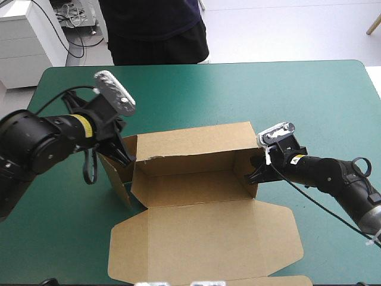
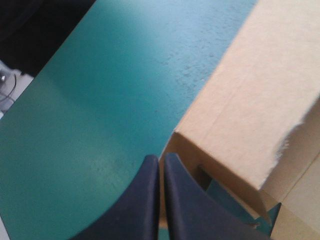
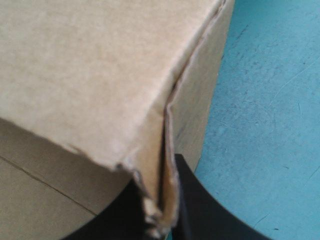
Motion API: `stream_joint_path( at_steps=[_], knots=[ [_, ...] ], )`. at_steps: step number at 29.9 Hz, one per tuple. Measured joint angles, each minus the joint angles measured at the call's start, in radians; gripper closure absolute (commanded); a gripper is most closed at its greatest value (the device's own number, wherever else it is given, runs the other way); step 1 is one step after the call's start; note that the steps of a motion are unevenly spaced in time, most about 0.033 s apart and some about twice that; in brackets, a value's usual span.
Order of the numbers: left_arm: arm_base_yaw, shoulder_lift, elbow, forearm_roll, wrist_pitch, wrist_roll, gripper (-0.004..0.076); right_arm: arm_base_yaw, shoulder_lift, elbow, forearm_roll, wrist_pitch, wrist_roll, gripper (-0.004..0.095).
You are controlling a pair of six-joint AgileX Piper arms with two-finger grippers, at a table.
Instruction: Fold the box
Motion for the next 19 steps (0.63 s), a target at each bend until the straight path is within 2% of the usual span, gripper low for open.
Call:
stream_joint_path(
  at_steps=[8, 15, 19],
  knots=[
    [0.208, -0.146, 0.133, -0.05, -0.034, -0.052, 0.0719, 0.002, 0.0, -0.009, -0.053, 0.006, 0.045, 0.0928],
    [0.251, -0.185, 0.234, -0.062, -0.052, -0.059, 0.0724, 0.002, -0.023, -0.058, -0.274, 0.082, 0.227, 0.0929],
    [0.251, -0.186, 0.236, -0.064, -0.066, -0.06, 0.0732, 0.002, -0.036, -0.073, -0.347, 0.138, 0.306, 0.0929]
  ],
)
